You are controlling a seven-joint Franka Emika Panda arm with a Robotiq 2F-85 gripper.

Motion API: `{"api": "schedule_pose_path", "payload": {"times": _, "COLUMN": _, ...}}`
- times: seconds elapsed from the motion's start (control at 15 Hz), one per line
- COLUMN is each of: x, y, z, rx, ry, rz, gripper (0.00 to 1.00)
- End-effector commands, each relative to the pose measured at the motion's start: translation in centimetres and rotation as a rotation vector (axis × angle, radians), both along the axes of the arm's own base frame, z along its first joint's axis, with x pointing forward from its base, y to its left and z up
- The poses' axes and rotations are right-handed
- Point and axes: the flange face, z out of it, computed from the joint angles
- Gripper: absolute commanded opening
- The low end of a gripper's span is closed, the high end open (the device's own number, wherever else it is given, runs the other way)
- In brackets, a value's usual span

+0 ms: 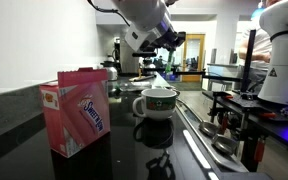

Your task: Put the marker in the white/green cup

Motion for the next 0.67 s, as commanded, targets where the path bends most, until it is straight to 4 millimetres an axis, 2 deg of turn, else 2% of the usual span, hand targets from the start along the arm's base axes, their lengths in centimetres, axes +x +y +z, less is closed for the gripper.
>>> {"api": "schedule_pose_path", "payload": {"times": 0.0, "x": -0.2, "y": 1.2, "z": -2.2, "rx": 0.006, "ry": -0.034, "rz": 0.043, "gripper": 0.05}}
{"api": "schedule_pose_path", "payload": {"times": 0.2, "x": -0.2, "y": 2.2, "z": -4.7, "rx": 0.013, "ry": -0.061, "rz": 0.052, "gripper": 0.05}}
{"api": "schedule_pose_path", "payload": {"times": 0.33, "x": 0.2, "y": 2.5, "z": -6.3, "rx": 0.024, "ry": -0.120, "rz": -0.003, "gripper": 0.05}}
{"api": "schedule_pose_path", "payload": {"times": 0.6, "x": 2.0, "y": 3.3, "z": -7.4, "rx": 0.105, "ry": -0.247, "rz": -0.136, "gripper": 0.05}}
